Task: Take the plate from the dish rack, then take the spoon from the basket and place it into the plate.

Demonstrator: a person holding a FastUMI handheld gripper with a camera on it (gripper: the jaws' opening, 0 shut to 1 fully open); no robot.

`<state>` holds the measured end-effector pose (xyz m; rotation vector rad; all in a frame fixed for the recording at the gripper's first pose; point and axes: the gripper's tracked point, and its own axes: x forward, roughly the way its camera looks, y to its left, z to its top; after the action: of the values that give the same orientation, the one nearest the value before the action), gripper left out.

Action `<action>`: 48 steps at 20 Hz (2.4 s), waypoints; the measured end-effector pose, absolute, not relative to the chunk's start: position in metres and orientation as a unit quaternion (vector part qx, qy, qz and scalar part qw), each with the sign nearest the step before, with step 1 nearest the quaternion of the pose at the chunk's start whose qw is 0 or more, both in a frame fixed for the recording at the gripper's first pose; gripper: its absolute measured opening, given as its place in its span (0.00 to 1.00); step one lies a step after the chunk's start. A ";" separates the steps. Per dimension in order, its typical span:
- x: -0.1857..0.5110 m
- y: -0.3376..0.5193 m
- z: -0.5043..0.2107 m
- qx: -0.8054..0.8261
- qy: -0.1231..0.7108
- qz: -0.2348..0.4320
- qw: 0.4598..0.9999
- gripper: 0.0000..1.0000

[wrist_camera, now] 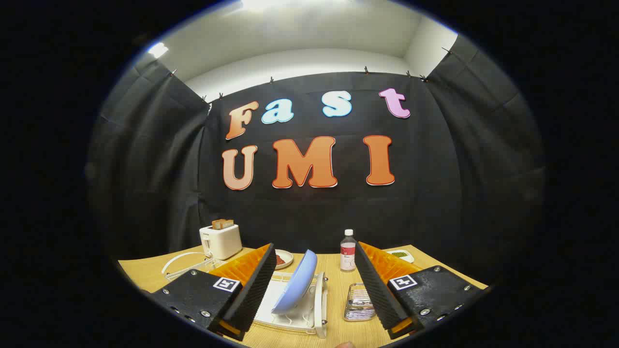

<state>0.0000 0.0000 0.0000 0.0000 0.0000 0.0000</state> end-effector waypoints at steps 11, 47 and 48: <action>0.008 0.014 -0.003 -0.003 0.004 0.020 1.000 0.97; 0.119 0.026 -0.155 0.044 0.453 0.011 0.890 0.63; 0.118 0.026 -0.156 0.032 0.459 0.004 0.888 0.55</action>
<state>0.1177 0.0261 -0.1561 0.0672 0.9548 0.0076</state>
